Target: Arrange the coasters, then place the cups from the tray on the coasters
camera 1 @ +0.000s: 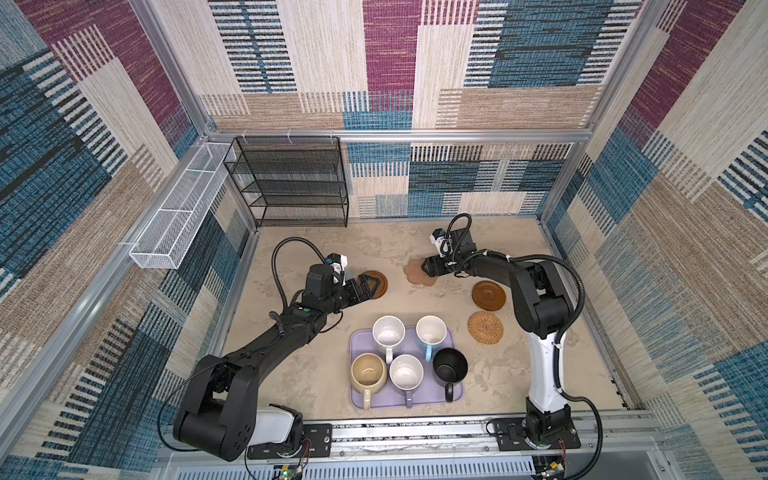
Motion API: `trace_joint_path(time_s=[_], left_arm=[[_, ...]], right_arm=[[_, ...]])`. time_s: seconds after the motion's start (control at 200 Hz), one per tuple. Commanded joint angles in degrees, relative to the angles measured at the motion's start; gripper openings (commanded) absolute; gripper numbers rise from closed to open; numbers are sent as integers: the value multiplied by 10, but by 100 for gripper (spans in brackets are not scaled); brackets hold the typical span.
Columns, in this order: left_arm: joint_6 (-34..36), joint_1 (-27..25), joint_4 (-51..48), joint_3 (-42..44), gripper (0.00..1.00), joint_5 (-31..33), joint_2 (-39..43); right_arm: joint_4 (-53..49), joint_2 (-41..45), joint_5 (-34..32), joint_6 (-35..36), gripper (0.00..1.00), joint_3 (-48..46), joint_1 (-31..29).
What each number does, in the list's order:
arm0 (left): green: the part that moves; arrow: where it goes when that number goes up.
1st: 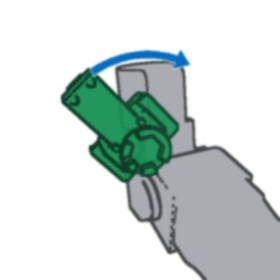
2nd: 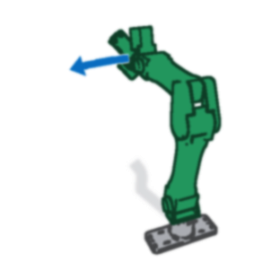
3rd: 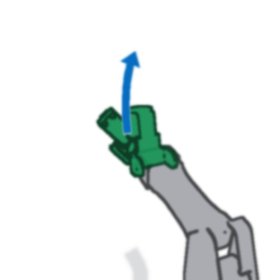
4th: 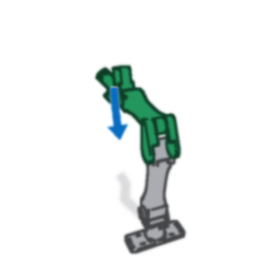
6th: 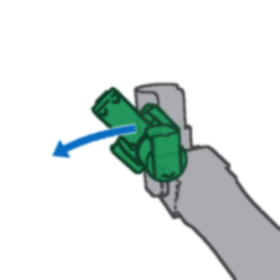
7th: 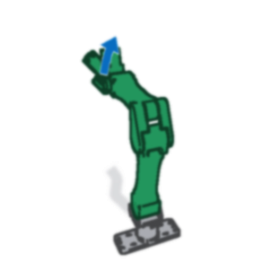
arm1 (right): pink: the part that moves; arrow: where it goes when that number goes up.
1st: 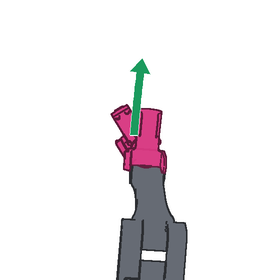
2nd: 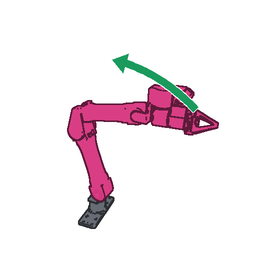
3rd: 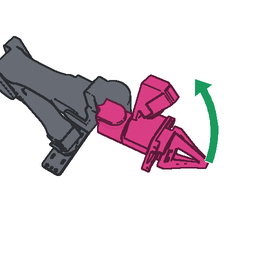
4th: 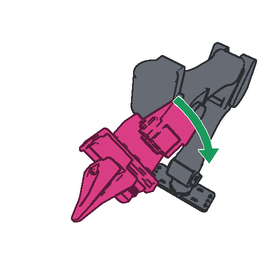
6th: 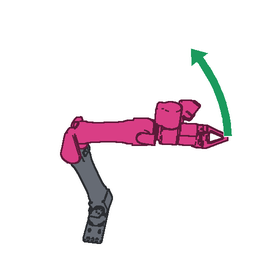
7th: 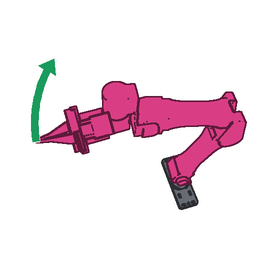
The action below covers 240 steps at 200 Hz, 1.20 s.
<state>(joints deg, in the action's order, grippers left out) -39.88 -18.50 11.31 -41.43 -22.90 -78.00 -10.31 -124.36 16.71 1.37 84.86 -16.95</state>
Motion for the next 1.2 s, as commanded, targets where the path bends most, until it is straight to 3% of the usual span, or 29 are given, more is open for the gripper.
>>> trace_joint_path(time_s=[0.0, 0.2, 0.421, 0.576, 0.826, 1.197], left_arm=[[-6, 0, 22, -3, 98, -4, -2], [-4, 1, 22, 2, 98, -1, 1], [-2, 0, 28, 2, 98, -3, -15], [-2, 0, 26, -1, 98, -8, -22], [5, -2, 13, -8, 98, 0, -20], [10, -2, 8, -2, 98, -3, -7]], right_arm=[[-23, 3, 16, -1, 79, -9, -3], [-30, 34, 43, -12, 72, -55, -18], [5, 88, 36, -36, 72, -118, -42], [-22, 71, -41, -83, 72, -81, -28], [-16, 35, -8, -118, 69, -45, -40], [-7, 78, -18, -181, 68, -144, -67]])
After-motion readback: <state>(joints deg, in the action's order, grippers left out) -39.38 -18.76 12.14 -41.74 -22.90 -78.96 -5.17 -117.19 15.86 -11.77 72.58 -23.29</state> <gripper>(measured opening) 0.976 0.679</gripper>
